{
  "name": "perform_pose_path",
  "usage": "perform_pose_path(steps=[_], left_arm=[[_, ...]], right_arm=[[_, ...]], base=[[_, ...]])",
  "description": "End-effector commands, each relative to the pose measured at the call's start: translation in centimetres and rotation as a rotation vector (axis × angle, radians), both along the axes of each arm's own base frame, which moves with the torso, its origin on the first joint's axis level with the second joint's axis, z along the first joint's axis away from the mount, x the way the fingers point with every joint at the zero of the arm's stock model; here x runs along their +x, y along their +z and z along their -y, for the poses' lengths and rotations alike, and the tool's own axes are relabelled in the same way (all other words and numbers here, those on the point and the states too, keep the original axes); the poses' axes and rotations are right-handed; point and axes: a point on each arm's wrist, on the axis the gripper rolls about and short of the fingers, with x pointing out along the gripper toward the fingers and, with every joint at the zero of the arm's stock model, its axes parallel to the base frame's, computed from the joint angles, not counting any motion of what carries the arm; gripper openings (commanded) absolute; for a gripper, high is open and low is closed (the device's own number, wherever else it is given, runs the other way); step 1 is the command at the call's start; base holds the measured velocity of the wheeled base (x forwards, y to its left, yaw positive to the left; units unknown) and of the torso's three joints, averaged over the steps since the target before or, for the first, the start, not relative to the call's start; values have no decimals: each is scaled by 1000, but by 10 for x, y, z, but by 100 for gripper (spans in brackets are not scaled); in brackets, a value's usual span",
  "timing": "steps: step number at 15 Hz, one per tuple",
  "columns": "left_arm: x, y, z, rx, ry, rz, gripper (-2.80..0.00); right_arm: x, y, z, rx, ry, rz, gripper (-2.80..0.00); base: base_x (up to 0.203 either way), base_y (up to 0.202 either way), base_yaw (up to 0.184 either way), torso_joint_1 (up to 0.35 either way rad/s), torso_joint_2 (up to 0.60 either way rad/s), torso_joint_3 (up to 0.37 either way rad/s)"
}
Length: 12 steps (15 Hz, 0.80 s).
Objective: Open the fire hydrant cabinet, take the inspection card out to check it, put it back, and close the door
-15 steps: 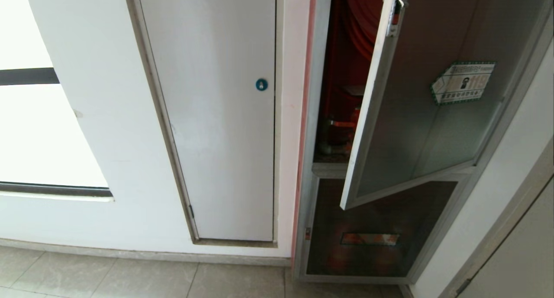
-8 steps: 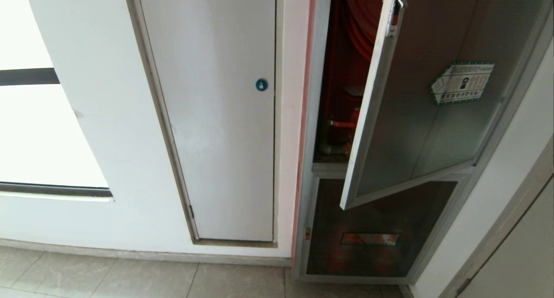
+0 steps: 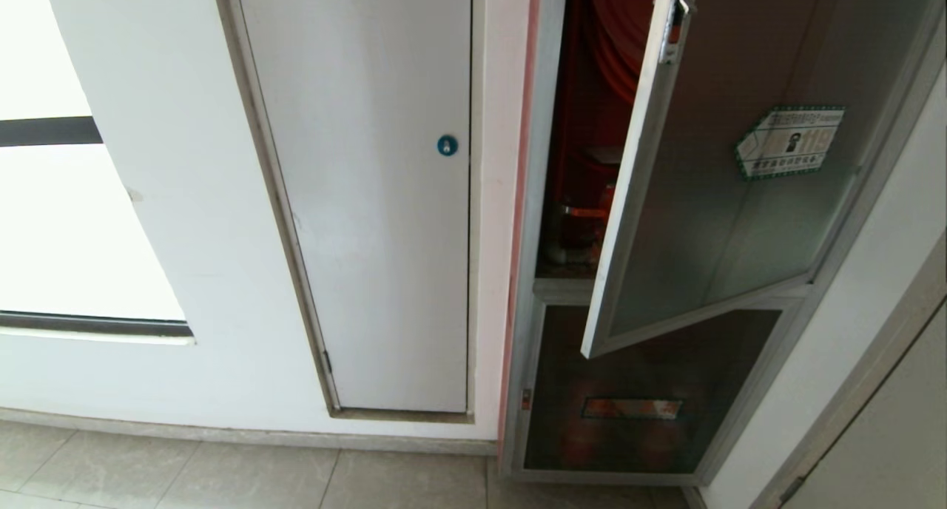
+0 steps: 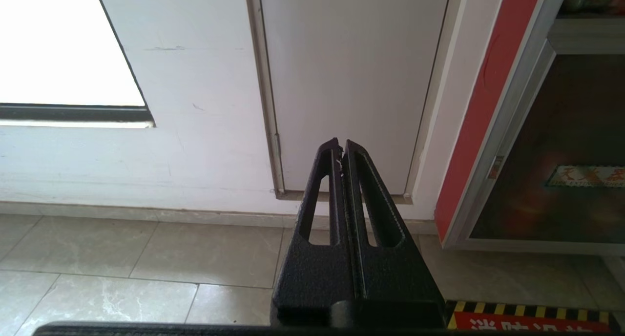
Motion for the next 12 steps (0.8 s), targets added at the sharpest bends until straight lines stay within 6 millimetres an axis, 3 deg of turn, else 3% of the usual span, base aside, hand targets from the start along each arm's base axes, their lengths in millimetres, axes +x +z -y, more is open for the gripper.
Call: perform_pose_path(steps=[1, 6, 12], left_arm=[[0, -1, 0, 0, 0, -2, -280], [0, -1, 0, 0, 0, -2, -280], [0, -1, 0, 0, 0, -2, -280]], right_arm=[[3, -17, 1, -2, -28, -11, -280], [21, -49, 1, -75, -83, -1, -280], [22, -62, 2, -164, -119, -120, -280]], base=[[0, 0, 0, 0, 0, 0], [0, 0, 0, 0, 0, 0], [0, 0, 0, 0, 0, 0]])
